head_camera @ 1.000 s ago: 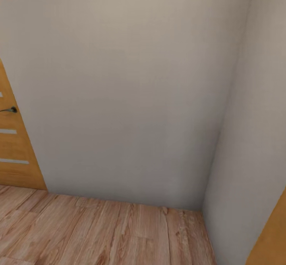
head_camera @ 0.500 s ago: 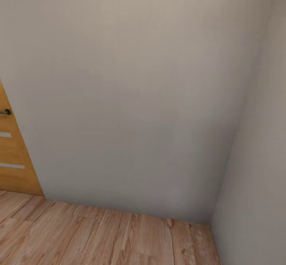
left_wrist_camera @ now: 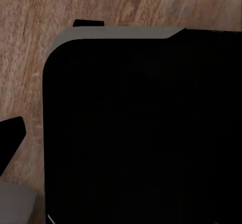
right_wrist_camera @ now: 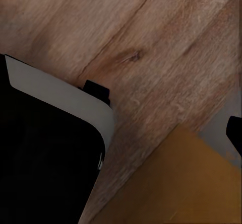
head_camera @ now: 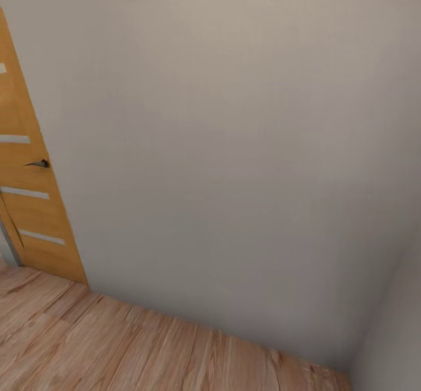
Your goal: Move the two storage containers from the living room to the garage. In the garage, place one container on the floor and stack the other container on top of it (either order is fine).
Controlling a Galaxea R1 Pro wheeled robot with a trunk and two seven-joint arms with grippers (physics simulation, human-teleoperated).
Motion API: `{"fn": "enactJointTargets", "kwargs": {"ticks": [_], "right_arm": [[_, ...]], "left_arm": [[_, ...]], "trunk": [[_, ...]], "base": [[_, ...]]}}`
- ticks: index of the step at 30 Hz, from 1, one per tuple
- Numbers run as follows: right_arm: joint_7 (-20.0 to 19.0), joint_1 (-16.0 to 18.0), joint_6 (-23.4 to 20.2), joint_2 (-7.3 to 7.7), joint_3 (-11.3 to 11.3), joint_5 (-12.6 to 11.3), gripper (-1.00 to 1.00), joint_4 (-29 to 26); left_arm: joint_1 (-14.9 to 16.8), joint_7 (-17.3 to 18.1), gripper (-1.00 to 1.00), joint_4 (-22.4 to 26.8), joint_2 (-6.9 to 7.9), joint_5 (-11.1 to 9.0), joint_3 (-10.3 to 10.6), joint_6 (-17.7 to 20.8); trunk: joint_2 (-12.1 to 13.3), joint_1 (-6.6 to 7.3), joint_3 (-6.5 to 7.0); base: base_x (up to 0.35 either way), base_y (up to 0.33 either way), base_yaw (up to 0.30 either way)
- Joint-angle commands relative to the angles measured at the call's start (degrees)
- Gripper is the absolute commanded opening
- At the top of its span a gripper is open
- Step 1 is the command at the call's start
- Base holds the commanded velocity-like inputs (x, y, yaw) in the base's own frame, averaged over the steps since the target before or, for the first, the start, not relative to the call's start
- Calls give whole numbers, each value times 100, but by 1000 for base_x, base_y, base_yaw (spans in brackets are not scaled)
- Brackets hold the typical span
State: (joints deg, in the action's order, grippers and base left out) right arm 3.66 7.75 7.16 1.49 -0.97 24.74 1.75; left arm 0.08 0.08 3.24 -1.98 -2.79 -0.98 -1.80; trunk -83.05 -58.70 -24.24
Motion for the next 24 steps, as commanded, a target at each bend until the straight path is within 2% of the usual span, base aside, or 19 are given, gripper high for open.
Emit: {"fn": "enactJointTargets", "kwargs": {"ticks": [1, 6, 18, 21, 23, 24], "right_arm": [[29, 8, 30, 0, -8, 30, 100, 19], [29, 8, 68, 0, -8, 23, 100, 19], [50, 8, 74, 0, 0, 0, 100, 19], [73, 8, 75, 5, 23, -97, 100, 19], [82, 9, 75, 16, 29, -262, 100, 19], [83, 8, 75, 31, 32, -431, 100, 17]], "left_arm": [[1, 1, 100, 1, 0, -29, -7, -13], [1, 1, 100, 1, -2, -29, -7, -13], [1, -11, 100, -2, 5, -44, -18, -13], [1, -37, 100, -6, 5, -219, -63, -13], [1, -44, 100, -7, 5, -364, -126, -13], [1, -47, 100, -7, 5, -441, -159, -13]], "trunk": [[-3, -3, -5], [-3, -3, -5], [-3, -3, -5], [-3, -3, -5], [-3, -3, -5], [-3, -3, -5]], "base": [[310, 0, 279], [230, 0, 279], [14, 0, 279], [0, 0, 279], [0, 0, 280], [0, 0, 280]]}}
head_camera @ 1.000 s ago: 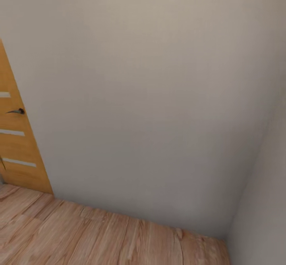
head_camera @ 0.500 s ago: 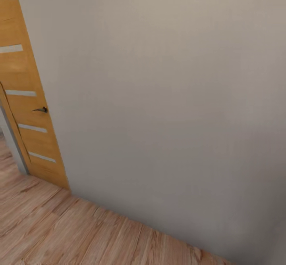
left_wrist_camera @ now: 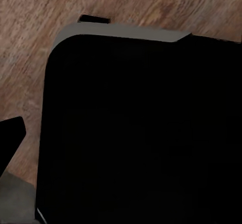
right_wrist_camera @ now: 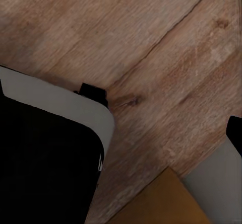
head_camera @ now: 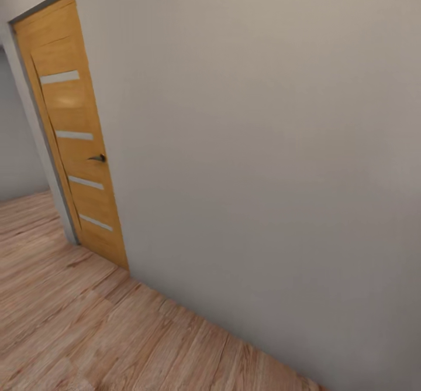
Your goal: Move the two storage containers from the living room to the garage. In the garage, place one container on the floor and stack the other container on top of it (either order is fine).
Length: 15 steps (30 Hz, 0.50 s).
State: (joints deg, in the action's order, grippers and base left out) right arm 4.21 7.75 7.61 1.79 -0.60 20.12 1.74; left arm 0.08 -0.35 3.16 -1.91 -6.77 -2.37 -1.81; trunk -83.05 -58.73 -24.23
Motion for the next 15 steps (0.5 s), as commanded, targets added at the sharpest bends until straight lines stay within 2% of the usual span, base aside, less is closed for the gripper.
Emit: {"fn": "enactJointTargets", "kwargs": {"ticks": [1, 2, 5, 11, 15], "right_arm": [[31, 7, 28, 17, -4, -173, 100, 19], [46, 9, 42, 48, -5, -866, 100, 15], [52, 7, 89, 56, -9, -1250, 100, 16], [48, 7, 123, 65, -12, -1363, 100, 13], [45, 7, 133, 62, -21, -1363, 100, 11]], "left_arm": [[1, -6, 100, 1, -2, -95, -41, -12], [1, -3, 100, 1, -2, -166, -76, -12], [1, -1, 100, 1, -2, -180, -100, -12], [1, -2, 100, 12, 38, -141, -47, -17], [1, -8, 100, 10, 283, -130, -31, -18]], "trunk": [[-3, 0, -6], [-3, 0, -6], [-3, 0, -6], [-3, 0, -6], [-3, 0, -6]], "base": [[0, 0, 280], [0, 0, 279], [0, 0, 279], [0, 0, 279], [0, 0, 279]]}}
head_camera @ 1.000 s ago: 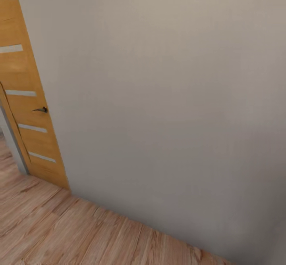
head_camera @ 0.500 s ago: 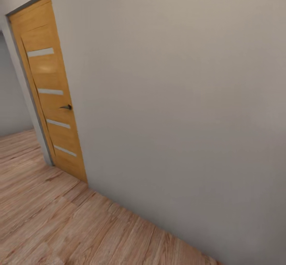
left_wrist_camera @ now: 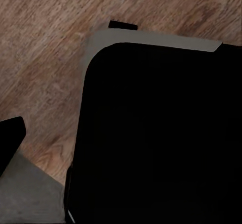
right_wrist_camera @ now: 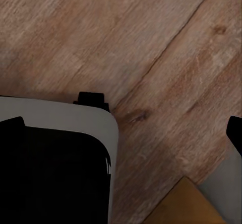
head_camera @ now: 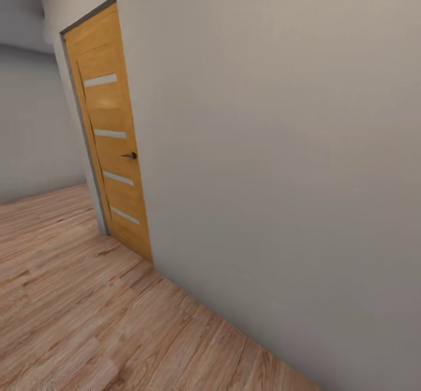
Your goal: Move the two storage containers from the living room to the garage. In the garage, place one container on the floor and stack the other container on top of it (either order is fine).
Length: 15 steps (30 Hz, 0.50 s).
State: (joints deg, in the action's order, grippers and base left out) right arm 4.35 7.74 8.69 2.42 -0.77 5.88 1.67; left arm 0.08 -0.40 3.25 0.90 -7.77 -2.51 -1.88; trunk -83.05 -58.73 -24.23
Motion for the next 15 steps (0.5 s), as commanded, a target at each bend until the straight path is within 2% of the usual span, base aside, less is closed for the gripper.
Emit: {"fn": "enactJointTargets", "kwargs": {"ticks": [1, 15], "right_arm": [[33, 8, 26, -1, -6, 61, 100, 18], [31, 8, 21, -4, -28, 84, 100, 17]], "left_arm": [[1, -3, 100, 1, 21, -32, -21, -12], [1, -4, 100, 0, 72, -35, -15, -13]], "trunk": [[-3, 0, -6], [-3, 0, -6]], "base": [[0, 0, 280], [0, 0, 279]]}}
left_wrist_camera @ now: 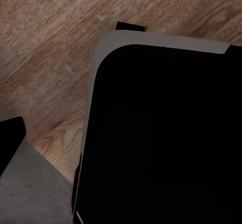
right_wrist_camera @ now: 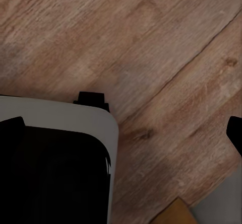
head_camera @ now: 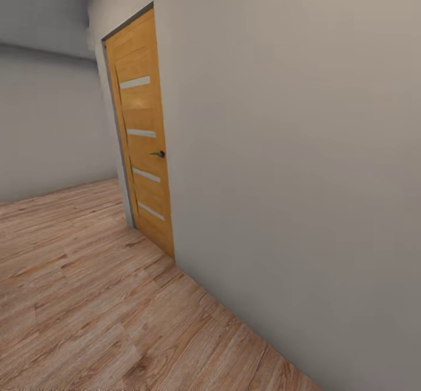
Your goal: Move the two storage containers from the living room to the garage. In the garage, place one container on the floor and stack the other container on top of it (either order is fine).
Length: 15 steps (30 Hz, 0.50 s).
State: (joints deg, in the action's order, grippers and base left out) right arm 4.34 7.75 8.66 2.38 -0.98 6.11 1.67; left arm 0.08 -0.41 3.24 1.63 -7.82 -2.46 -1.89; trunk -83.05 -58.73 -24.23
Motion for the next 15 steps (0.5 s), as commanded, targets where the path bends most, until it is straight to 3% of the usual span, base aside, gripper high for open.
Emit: {"fn": "enactJointTargets", "kwargs": {"ticks": [1, 15], "right_arm": [[32, 8, 24, 0, -7, 62, 100, 18], [32, 8, 22, -1, -14, 72, 100, 18]], "left_arm": [[1, -3, 100, 1, 4, -29, -20, -11], [1, -3, 100, 1, -5, -34, -24, -12]], "trunk": [[-3, 0, -6], [-3, 0, -6]], "base": [[0, 0, 279], [0, 0, 279]]}}
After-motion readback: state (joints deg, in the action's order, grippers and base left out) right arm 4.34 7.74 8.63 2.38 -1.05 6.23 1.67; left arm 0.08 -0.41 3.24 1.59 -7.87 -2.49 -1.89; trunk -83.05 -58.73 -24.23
